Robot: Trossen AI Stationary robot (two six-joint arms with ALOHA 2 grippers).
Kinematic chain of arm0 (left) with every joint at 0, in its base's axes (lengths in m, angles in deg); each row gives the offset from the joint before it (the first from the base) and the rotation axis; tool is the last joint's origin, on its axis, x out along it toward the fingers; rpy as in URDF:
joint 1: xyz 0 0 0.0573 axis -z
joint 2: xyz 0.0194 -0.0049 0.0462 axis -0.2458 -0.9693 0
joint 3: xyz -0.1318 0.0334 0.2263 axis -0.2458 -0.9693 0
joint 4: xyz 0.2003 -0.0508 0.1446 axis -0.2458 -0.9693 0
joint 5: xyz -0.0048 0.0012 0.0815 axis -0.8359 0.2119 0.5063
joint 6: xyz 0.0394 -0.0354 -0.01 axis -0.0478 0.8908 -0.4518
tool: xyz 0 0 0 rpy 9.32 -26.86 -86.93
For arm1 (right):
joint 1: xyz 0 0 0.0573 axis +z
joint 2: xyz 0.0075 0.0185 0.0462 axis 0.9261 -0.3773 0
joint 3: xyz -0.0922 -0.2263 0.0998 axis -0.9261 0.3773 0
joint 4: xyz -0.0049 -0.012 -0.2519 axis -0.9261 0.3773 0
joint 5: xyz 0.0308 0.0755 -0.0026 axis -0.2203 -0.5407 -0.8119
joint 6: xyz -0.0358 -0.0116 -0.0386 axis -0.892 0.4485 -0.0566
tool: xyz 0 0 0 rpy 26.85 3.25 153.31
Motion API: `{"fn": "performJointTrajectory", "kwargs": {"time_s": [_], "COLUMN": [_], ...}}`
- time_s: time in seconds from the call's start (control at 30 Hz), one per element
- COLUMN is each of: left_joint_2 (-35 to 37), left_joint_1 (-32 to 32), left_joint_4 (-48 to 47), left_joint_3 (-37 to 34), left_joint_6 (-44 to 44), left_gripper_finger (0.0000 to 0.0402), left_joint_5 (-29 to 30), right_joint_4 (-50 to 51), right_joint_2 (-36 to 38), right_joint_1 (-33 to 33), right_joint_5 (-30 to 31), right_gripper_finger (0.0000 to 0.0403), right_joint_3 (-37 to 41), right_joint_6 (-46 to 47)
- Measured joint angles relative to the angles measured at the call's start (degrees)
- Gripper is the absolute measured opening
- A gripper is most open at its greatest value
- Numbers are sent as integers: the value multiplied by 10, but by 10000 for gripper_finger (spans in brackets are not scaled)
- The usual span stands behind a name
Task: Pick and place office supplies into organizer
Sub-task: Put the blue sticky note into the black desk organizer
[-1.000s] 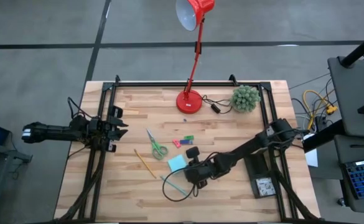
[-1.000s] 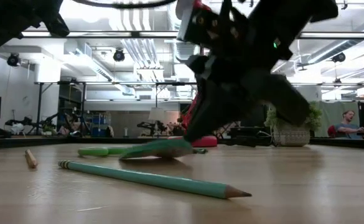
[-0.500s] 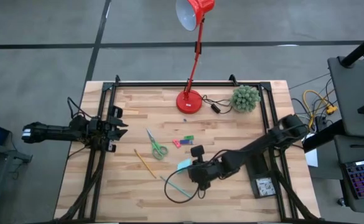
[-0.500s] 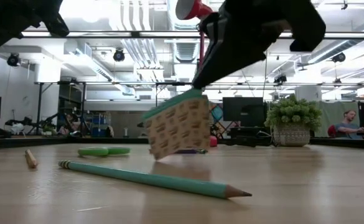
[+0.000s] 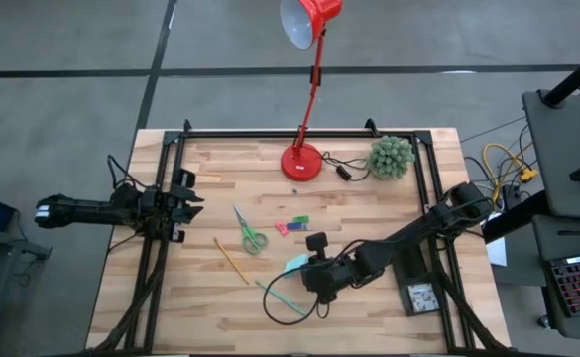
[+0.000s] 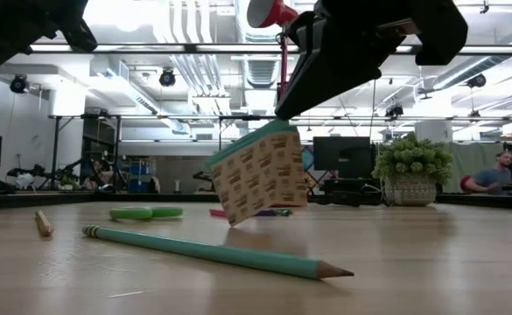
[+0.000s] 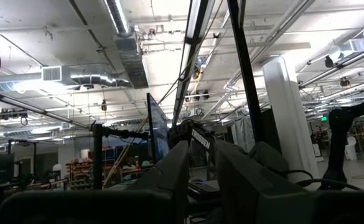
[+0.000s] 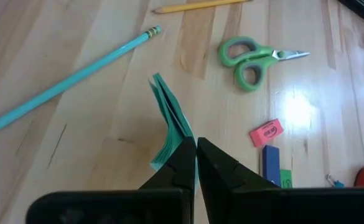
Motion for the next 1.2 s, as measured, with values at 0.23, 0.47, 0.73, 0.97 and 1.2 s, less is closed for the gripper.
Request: {"fn": "performJointTrajectory", "kwargs": {"time_s": [0.23,0.47,0.73,0.97,1.2], "left_joint_2": [1,1,1,1,1], "left_joint_1": [0,0,0,0,0], "left_joint_4": [0,0,0,0,-1], "left_joint_3": [0,0,0,0,0], "left_joint_6": [0,0,0,0,0], "left_gripper_finger": [66,66,66,66,66], "left_joint_5": [0,0,0,0,0], "right_joint_4": [0,29,70,84,106], "right_joint_2": [0,0,5,27,33], "right_joint_1": [0,5,10,16,21], "right_joint_5": [1,26,27,28,28], "right_gripper_finger": [8,8,8,8,8], "right_joint_3": [0,-13,-39,-44,-44], "right_joint_6": [-2,-1,11,19,42]}}
